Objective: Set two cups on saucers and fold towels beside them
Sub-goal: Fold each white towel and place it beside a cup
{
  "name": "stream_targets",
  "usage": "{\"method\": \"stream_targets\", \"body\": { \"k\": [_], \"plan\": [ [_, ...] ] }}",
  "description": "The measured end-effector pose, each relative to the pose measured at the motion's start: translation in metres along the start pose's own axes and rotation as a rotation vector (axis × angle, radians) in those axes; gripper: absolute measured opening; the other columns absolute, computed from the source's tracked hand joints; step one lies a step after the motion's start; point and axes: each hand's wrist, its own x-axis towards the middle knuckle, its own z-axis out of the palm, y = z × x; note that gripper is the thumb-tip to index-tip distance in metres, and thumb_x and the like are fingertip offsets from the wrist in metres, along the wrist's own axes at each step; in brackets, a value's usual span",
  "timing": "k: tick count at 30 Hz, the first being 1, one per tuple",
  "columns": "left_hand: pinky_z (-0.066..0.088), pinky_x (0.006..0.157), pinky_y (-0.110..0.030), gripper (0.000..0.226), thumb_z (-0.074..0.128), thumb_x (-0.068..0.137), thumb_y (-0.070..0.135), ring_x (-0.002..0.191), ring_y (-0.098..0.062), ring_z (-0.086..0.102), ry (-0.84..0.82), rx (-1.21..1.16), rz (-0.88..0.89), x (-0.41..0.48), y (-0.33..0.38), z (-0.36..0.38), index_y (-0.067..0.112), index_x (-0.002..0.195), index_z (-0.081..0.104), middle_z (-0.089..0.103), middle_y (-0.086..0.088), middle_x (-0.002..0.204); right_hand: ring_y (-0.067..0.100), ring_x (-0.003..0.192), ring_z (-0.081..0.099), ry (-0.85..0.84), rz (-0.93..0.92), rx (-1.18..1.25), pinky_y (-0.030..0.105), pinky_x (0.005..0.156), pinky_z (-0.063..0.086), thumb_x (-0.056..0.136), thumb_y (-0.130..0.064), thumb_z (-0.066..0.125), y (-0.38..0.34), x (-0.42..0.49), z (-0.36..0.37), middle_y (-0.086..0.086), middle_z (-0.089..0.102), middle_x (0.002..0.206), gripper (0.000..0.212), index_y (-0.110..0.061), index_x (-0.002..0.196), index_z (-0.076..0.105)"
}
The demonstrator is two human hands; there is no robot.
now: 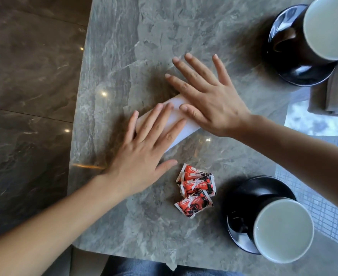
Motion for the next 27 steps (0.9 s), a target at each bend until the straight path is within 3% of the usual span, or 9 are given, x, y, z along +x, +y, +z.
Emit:
{"method": "stream_targets", "body": {
  "k": [6, 13, 27],
  "plan": [
    [0.016, 0.111, -0.058, 0.08, 0.035, 0.084, 0.059, 0.145, -0.028, 0.006, 0.02, 0.022, 0.014, -0.004, -0.004, 0.008, 0.023, 0.149, 0.003, 0.003, -0.011, 0.156, 0.024, 0.148, 0.007, 0.026, 0.016, 0.062, 0.056, 0.117, 0.006, 0.092, -0.056, 0.016, 0.007, 0.007, 0.005, 0.004, 0.013, 0.16, 0.065, -0.026, 0.15, 0.016],
    [0.026, 0.107, -0.063, 0.083, 0.039, 0.083, 0.061, 0.143, -0.029, 0.012, 0.049, 0.019, 0.057, -0.001, -0.007, 0.012, 0.022, 0.148, 0.006, 0.01, -0.014, 0.155, 0.029, 0.145, 0.018, 0.026, 0.039, 0.13, 0.057, 0.114, 0.015, 0.089, -0.056, 0.019, 0.008, 0.01, 0.011, 0.005, 0.017, 0.159, 0.066, -0.028, 0.148, 0.024],
    [0.024, 0.108, -0.065, 0.083, 0.04, 0.085, 0.06, 0.142, -0.031, 0.012, 0.07, 0.012, 0.084, -0.004, -0.008, 0.018, 0.02, 0.149, 0.005, 0.008, -0.015, 0.154, 0.032, 0.142, 0.025, 0.065, 0.029, 0.104, 0.056, 0.115, 0.013, 0.085, -0.061, 0.019, 0.008, 0.016, 0.019, 0.007, 0.03, 0.154, 0.069, -0.027, 0.145, 0.032]
  ]
}}
